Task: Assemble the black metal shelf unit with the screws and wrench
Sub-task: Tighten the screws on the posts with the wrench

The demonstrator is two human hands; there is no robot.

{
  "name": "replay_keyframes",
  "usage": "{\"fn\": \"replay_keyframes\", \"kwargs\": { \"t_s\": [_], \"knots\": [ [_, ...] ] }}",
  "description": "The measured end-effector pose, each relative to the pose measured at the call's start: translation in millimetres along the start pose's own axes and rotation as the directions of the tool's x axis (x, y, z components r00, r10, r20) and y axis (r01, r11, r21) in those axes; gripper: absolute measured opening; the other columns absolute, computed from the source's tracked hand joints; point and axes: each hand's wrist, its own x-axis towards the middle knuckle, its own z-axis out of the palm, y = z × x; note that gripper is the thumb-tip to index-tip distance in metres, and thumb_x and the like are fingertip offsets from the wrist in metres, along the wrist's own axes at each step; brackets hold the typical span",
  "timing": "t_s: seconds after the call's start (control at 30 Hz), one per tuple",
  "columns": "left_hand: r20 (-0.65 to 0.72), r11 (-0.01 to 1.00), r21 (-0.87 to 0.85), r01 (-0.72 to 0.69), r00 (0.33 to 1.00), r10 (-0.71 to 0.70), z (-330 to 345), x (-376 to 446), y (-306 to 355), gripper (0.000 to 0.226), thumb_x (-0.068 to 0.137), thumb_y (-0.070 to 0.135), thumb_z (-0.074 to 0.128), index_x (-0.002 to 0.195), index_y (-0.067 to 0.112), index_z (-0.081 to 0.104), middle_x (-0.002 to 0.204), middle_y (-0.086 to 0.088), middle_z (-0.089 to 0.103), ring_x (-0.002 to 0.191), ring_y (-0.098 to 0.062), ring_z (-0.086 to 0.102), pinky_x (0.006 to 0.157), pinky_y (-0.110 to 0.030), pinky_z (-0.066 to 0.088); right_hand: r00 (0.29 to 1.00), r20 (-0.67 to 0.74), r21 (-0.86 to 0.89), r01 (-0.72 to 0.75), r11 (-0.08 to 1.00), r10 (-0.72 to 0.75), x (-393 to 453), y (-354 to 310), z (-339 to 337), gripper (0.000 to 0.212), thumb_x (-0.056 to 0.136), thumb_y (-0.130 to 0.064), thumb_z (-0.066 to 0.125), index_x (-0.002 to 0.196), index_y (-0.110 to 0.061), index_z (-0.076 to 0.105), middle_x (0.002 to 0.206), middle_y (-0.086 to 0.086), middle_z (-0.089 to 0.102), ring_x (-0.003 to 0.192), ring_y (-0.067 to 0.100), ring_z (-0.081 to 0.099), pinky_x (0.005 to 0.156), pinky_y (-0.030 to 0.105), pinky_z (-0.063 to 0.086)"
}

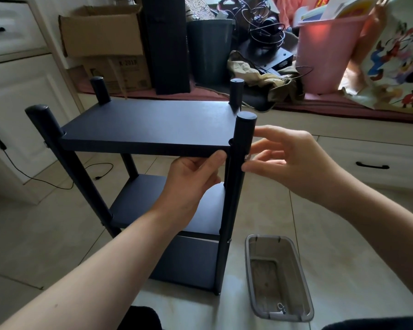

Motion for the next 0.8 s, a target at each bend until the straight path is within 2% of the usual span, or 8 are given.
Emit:
{"fn": "replay_keyframes", "kwargs": {
  "t_s": [0.07,0.17,0.23,0.33,0.47,0.6,0.7,0.8],
  "knots": [
    [0.001,1.000,0.001,0.003,1.000,-0.003,-0.3,0.2,-0.5,0.039,0.075,0.042,0.068,0.090,0.007,0.065,0.059,0.003,0.030,0.058,-0.012,0.032,0.073,-0.027,0.046,1.000,0.010,0.022,0.017,1.000,-0.017,0.0,0.5,-3.1,0.047,0.074,-0.021,0.076,0.117,-0.037,0.063,0.096,-0.004,0.076,0.082,0.019,0.073,0.083,0.030,0.058],
    [-0.005,1.000,-0.002,0.004,1.000,-0.004,-0.5,0.5,0.4,0.042,0.074,0.042,0.069,0.092,0.005,0.066,0.060,0.002,0.029,0.059,-0.014,0.031,0.074,-0.029,0.045,1.000,-0.009,0.046,0.020,0.999,-0.019,-0.3,0.4,-5.1,0.043,0.085,-0.005,0.070,0.116,-0.034,0.063,0.094,-0.003,0.077,0.078,0.014,0.073,0.081,0.026,0.057],
    [-0.007,1.000,-0.004,0.007,1.000,-0.007,-0.5,0.2,1.0,0.035,0.074,0.042,0.069,0.087,0.009,0.067,0.061,0.001,0.029,0.060,-0.014,0.031,0.074,-0.028,0.047,1.000,-0.016,0.029,0.008,1.000,-0.007,-0.5,0.3,-4.4,0.042,0.086,-0.007,0.070,0.117,-0.034,0.063,0.093,-0.006,0.077,0.073,0.010,0.071,0.076,0.022,0.056],
    [-0.008,1.000,0.008,0.010,1.000,-0.010,-0.1,-0.5,2.6,0.025,0.073,0.044,0.070,0.074,0.020,0.065,0.063,-0.002,0.028,0.061,-0.014,0.032,0.075,-0.025,0.049,1.000,-0.022,-0.011,-0.001,1.000,0.001,-0.2,0.0,-3.2,0.041,0.087,-0.011,0.071,0.120,-0.034,0.062,0.092,-0.010,0.076,0.068,0.011,0.068,0.073,0.025,0.057],
    [0.001,1.000,0.007,0.009,1.000,-0.009,-0.1,-0.8,3.8,0.017,0.075,0.044,0.068,0.067,0.028,0.068,0.061,0.002,0.031,0.060,-0.013,0.034,0.076,-0.024,0.049,0.999,-0.032,-0.002,0.014,1.000,-0.014,-0.2,-0.7,-0.5,0.040,0.088,-0.008,0.069,0.115,-0.037,0.061,0.091,-0.007,0.077,0.075,0.004,0.070,0.069,0.020,0.055],
    [0.005,1.000,-0.018,0.018,1.000,-0.018,2.3,-1.6,4.2,0.014,0.078,0.039,0.068,0.075,0.025,0.070,0.058,0.005,0.031,0.056,-0.011,0.032,0.070,-0.024,0.047,0.999,-0.034,0.001,0.016,1.000,-0.016,-1.6,0.8,3.2,0.038,0.091,-0.006,0.066,0.115,-0.035,0.059,0.099,-0.002,0.074,0.093,0.007,0.070,0.078,0.024,0.055],
    [-0.024,0.998,-0.037,0.048,0.999,-0.048,3.4,-1.9,4.4,0.024,0.078,0.038,0.068,0.086,0.016,0.065,0.060,0.004,0.029,0.056,-0.011,0.031,0.069,-0.024,0.046,0.998,0.036,0.087,-0.050,0.995,0.047,-2.2,2.0,4.5,0.038,0.095,-0.008,0.060,0.113,-0.041,0.058,0.103,-0.004,0.073,0.095,0.008,0.069,0.083,0.025,0.055],
    [-0.035,0.997,-0.027,0.068,0.997,-0.069,5.4,-4.2,7.4,0.014,0.082,0.036,0.068,0.074,0.024,0.065,0.059,0.004,0.027,0.054,-0.011,0.030,0.069,-0.022,0.047,0.991,0.085,0.173,-0.120,0.978,0.107,-1.9,3.4,4.5,0.037,0.097,-0.007,0.056,0.121,-0.035,0.059,0.112,-0.002,0.072,0.103,0.013,0.068,0.091,0.034,0.056]
  ]
}}
